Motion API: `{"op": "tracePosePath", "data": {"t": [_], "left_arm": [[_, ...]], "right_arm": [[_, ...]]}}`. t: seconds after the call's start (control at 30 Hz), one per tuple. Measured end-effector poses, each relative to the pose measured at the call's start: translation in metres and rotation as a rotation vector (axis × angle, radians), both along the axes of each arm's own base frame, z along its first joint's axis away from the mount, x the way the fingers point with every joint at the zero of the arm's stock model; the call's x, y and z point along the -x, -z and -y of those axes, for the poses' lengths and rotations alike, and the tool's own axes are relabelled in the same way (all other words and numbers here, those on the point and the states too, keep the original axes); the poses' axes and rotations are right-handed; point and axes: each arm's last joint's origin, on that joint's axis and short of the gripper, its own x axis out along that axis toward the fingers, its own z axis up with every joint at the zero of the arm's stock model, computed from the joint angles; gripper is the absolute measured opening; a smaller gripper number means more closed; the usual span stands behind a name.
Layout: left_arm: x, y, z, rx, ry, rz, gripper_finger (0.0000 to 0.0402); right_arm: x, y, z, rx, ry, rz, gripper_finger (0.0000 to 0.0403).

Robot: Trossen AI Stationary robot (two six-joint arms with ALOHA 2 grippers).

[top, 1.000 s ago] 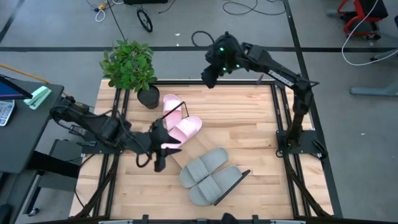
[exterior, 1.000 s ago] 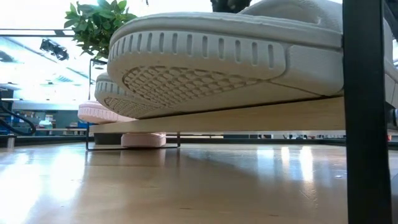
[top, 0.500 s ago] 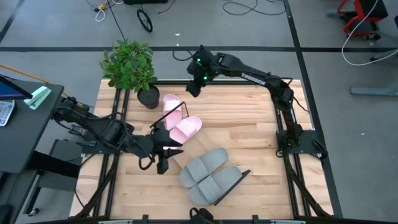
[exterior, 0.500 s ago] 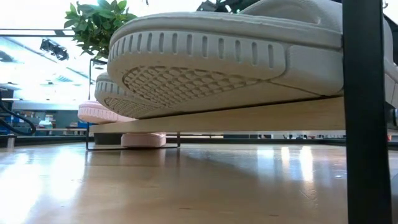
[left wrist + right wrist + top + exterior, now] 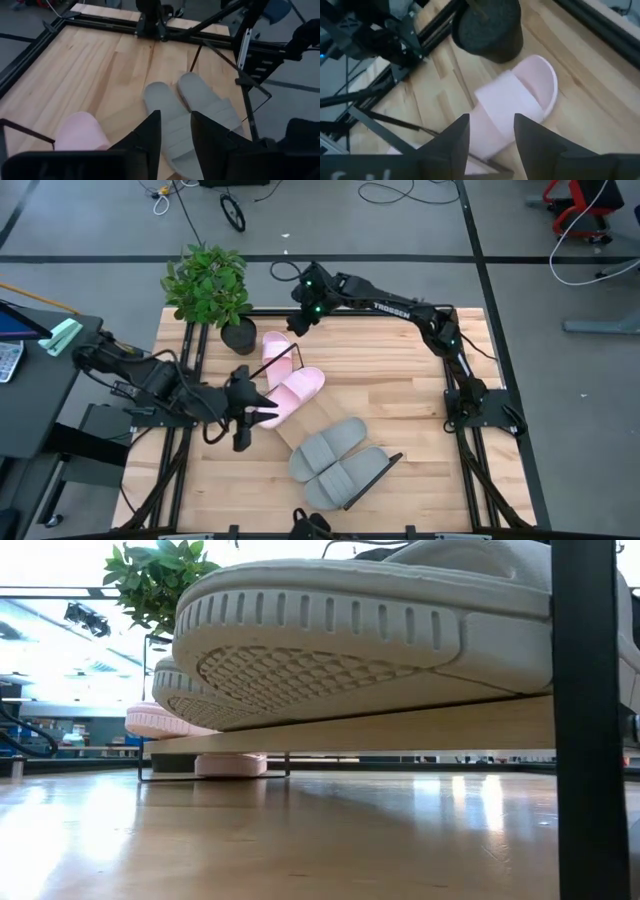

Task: Pick and place slides into the shelf
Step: Put the pink slide on the shelf

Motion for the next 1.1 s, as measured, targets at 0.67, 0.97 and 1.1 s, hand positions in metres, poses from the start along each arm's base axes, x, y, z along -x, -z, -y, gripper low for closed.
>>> {"op": "tracePosePath", "data": {"t": [0.67,0.97,1.1], "left_arm": [[0.000,-0.003,-0.014,0.002,-0.132,0.027,0.0090],[-0.004,-0.003,-0.025,-0.002,-0.181,0.027,0.0078],[-0.004,-0.003,-0.025,-0.016,-0.174,0.026,0.0081]], "right_arm": [[-0.012,0.019,-0.005,-0.077,-0.057,0.006,0.0178],[-0.012,0.019,-0.004,-0.047,-0.043,-0.002,0.0179],[-0.013,0.022,-0.003,-0.069,-0.002,-0.007,0.0179]]}}
